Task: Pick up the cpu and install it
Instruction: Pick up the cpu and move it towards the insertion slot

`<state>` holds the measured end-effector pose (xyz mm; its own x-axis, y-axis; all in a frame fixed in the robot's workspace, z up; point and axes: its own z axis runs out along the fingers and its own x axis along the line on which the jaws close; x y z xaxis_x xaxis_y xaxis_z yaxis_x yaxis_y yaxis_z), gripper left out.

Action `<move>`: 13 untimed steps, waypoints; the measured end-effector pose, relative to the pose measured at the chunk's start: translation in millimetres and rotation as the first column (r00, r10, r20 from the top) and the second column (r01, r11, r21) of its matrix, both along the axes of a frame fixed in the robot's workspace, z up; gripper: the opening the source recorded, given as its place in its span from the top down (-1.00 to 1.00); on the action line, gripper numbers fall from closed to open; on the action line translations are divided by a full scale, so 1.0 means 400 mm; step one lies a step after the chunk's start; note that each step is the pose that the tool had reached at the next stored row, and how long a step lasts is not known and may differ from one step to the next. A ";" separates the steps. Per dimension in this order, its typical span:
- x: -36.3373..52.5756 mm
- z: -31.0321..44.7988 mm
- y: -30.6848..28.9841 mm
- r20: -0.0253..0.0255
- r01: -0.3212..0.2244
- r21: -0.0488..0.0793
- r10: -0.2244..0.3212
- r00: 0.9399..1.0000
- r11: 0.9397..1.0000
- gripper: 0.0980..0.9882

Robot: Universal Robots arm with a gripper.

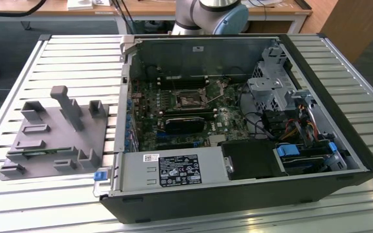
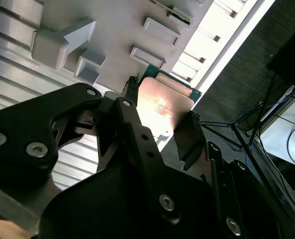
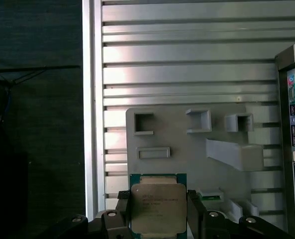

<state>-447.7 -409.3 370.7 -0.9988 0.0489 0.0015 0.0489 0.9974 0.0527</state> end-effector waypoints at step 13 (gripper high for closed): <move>0.000 0.072 0.000 0.000 0.000 0.000 0.000 1.000 1.000 0.01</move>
